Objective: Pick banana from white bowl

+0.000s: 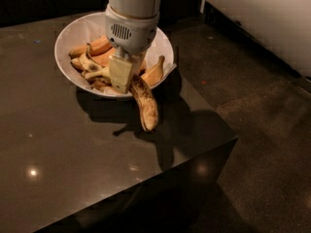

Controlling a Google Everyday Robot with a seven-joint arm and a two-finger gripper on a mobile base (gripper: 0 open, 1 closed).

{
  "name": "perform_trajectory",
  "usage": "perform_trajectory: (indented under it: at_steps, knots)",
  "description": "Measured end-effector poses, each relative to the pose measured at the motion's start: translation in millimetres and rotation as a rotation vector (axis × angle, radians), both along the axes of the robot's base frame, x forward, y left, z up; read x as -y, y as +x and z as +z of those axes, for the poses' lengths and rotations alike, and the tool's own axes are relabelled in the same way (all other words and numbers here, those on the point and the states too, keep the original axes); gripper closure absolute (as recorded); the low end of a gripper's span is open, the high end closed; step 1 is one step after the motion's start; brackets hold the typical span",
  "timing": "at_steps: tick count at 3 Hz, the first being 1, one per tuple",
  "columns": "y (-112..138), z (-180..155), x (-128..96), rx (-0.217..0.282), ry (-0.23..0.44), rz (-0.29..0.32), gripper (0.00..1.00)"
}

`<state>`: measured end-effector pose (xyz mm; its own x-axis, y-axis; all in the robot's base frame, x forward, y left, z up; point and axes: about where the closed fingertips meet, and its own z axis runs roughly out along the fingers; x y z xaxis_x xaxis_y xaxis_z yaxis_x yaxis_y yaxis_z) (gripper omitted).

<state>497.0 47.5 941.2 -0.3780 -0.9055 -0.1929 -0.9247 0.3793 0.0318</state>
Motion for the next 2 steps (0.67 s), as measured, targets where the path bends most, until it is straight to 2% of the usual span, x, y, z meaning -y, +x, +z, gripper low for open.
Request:
perform_trajectory:
  at_steps: [1, 2]
  knots:
    - [-15.1, -7.1, 1.3, -0.026, 0.011, -0.007, 1.00]
    - [-15.1, -7.1, 1.3, -0.026, 0.011, -0.007, 1.00]
